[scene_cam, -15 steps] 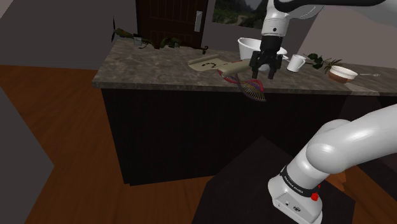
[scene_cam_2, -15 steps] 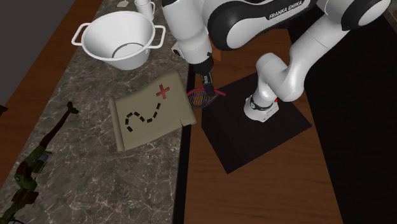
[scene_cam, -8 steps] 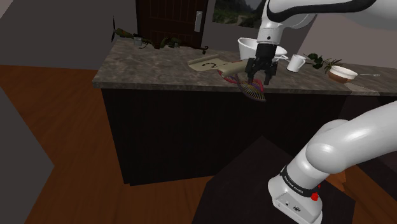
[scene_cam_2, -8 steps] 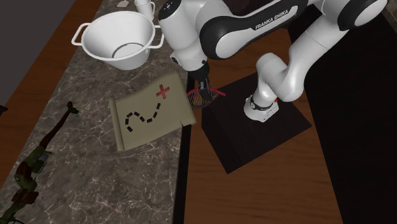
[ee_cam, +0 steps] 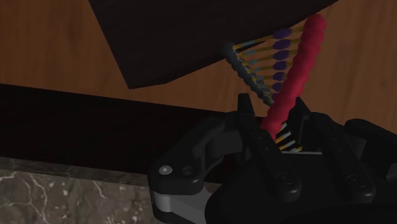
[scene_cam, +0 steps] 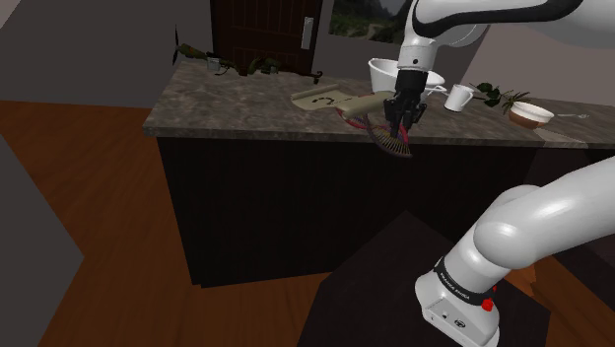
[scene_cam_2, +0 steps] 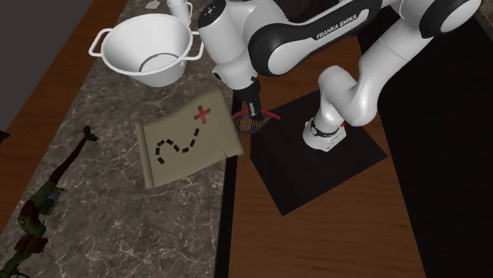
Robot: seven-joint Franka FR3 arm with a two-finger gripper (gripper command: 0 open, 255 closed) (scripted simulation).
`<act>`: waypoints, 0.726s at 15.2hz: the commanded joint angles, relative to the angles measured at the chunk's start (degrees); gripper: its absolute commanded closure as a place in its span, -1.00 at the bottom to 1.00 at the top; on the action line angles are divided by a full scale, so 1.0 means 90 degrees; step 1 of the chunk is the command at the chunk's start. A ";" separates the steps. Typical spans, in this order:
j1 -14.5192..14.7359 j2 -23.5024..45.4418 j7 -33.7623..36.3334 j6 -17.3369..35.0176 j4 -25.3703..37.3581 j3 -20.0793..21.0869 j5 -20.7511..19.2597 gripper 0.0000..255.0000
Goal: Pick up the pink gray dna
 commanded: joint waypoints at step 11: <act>0.0015 0.0015 0.0061 -0.0587 0.0608 0.0011 0.0017 1.00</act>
